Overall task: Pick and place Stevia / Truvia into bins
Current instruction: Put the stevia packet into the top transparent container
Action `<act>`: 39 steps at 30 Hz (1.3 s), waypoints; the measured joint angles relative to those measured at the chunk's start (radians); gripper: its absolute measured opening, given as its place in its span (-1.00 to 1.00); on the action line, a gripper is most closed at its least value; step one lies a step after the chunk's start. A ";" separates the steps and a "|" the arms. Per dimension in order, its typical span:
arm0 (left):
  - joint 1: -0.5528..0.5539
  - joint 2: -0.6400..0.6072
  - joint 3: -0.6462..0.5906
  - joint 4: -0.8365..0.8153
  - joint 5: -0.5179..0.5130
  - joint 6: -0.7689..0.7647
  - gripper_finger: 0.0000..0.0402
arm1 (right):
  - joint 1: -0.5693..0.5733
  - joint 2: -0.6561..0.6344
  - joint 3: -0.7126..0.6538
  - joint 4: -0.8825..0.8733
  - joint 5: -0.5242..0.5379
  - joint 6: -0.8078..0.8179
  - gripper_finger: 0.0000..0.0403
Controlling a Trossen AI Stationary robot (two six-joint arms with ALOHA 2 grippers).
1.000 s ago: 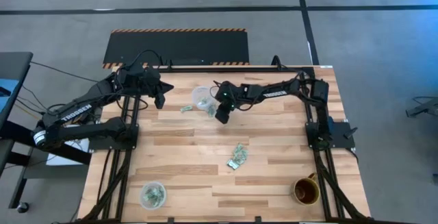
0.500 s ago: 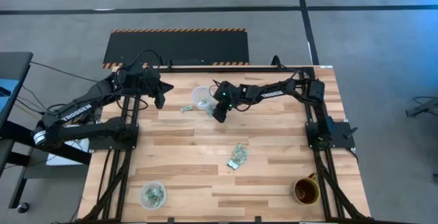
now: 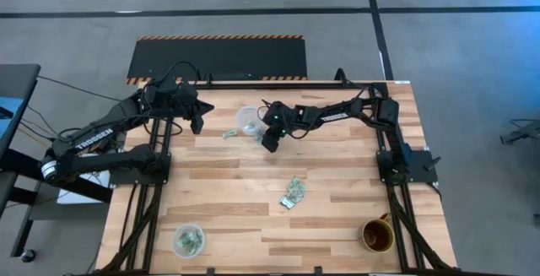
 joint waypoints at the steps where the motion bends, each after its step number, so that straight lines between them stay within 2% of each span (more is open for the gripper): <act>1: 0.000 0.000 0.000 0.000 0.000 0.000 -1.00 | 0.001 0.000 0.000 0.000 0.000 -0.005 -0.70; 6: 0.000 0.000 0.000 0.000 0.000 0.000 -1.00 | 0.014 0.000 0.000 0.000 0.001 -0.018 -0.96; 14: 0.000 0.000 0.000 0.001 0.000 0.000 -1.00 | 0.047 -0.015 -0.001 -0.032 0.010 -0.024 -0.99; 18: 0.000 0.000 0.000 0.001 0.000 0.000 -1.00 | 0.071 -0.095 -0.001 -0.089 0.017 -0.039 -1.00; 23: 0.000 0.000 0.000 0.001 0.001 0.000 -1.00 | 0.104 -0.242 0.000 -0.113 0.092 -0.096 -1.00; 26: 0.000 0.000 0.000 0.001 0.001 0.000 -1.00 | 0.104 -0.318 0.001 -0.056 0.147 -0.140 -1.00; 29: 0.000 0.000 0.000 0.000 0.001 0.000 -1.00 | 0.073 -0.354 0.001 0.010 0.159 -0.147 -1.00; 33: 0.000 0.000 0.000 0.001 0.001 0.000 -1.00 | 0.016 -0.326 0.032 0.037 0.153 -0.148 -1.00; 39: 0.000 0.000 0.000 0.001 0.001 0.000 -1.00 | -0.036 -0.153 0.137 0.013 0.038 -0.144 -1.00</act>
